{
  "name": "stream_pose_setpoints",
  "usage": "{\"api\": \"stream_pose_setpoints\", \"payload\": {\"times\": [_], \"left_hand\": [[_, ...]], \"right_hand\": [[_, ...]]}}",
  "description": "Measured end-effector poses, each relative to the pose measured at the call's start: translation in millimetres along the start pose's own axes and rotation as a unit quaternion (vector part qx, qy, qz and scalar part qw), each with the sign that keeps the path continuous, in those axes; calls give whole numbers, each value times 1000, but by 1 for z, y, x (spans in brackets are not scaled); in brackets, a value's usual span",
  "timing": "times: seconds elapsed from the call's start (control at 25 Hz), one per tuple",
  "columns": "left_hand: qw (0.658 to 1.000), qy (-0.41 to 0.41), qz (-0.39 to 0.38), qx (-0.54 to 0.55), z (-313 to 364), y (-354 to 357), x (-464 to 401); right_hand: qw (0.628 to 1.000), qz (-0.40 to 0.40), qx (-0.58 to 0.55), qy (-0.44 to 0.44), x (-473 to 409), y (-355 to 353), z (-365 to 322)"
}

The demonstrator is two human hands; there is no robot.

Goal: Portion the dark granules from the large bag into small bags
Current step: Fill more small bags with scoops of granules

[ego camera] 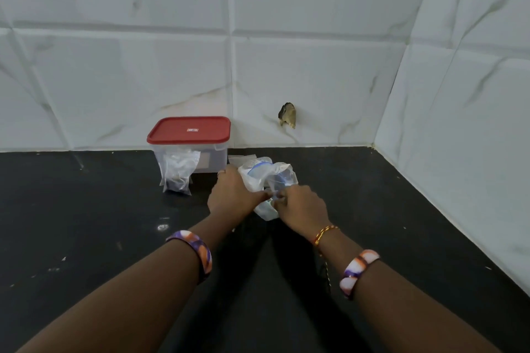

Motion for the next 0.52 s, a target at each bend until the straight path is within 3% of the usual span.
{"api": "stream_pose_setpoints", "payload": {"times": [0.24, 0.4, 0.52], "left_hand": [[988, -58, -15, 139, -12, 11, -13], [985, -22, -30, 170, 2, 3, -21], [985, 24, -64, 158, 26, 4, -20]], "right_hand": [[998, 45, 20, 49, -3, 16, -6], [992, 92, 90, 5, -6, -12, -13], [986, 70, 149, -34, -14, -19, -10]]}}
Point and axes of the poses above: each hand's wrist, its own x-axis away from the middle knuckle, its own y-axis out of the palm, z = x × y, the point moved 6 cm from there along -x, towards the middle knuckle, and after that the axes turned 13 degrees about -y, right-handed, at the moved point
